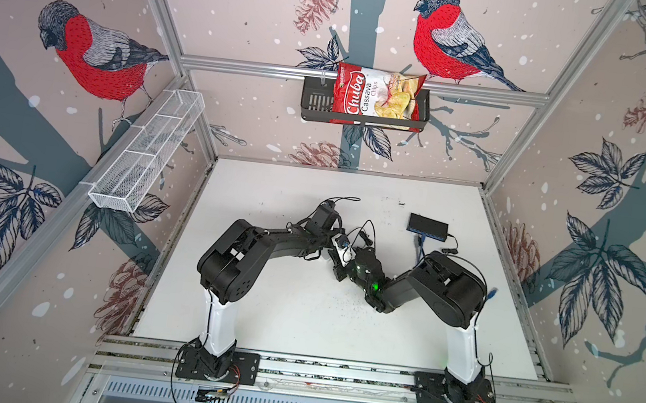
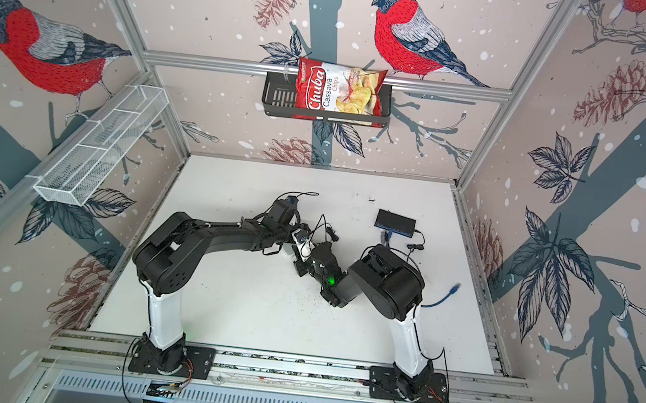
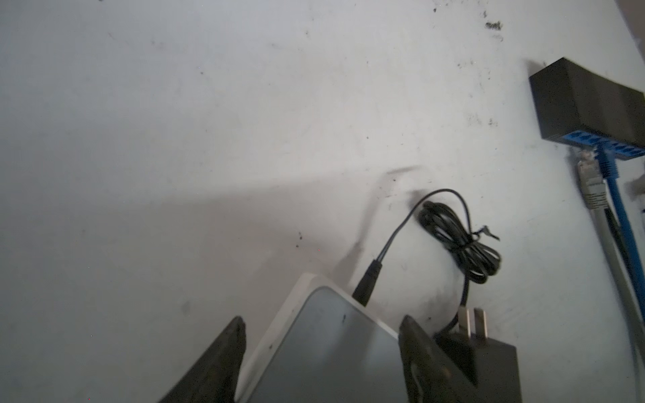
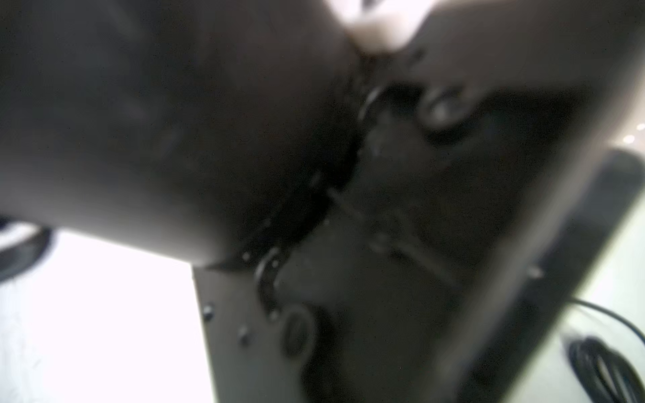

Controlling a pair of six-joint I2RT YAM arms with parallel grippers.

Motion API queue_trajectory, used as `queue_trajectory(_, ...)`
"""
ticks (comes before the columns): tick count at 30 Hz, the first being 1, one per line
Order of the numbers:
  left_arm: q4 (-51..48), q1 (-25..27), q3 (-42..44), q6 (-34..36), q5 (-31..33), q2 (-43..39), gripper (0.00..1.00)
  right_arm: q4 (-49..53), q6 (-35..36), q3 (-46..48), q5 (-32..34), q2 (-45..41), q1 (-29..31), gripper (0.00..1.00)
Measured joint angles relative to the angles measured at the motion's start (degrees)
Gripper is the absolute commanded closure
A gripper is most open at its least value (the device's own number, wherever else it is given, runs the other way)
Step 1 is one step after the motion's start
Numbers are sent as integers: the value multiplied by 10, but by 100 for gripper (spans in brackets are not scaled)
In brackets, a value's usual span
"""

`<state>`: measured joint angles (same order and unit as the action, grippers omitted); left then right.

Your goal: Insert the plug into the switch port

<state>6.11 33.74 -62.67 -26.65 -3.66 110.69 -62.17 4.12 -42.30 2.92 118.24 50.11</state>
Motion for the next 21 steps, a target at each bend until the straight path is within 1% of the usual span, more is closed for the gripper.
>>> queue_trajectory(8,-12,-8,0,-3,-23,-3,31,-3,0,6,-3,-2,-2,72)
queue_trajectory(16,-60,-30,-5,-3,-50,-14,29,-7,3,16,-4,-13,-3,70)
queue_trajectory(21,-77,-41,-19,2,-53,-22,27,-20,5,22,-3,-28,-7,67)
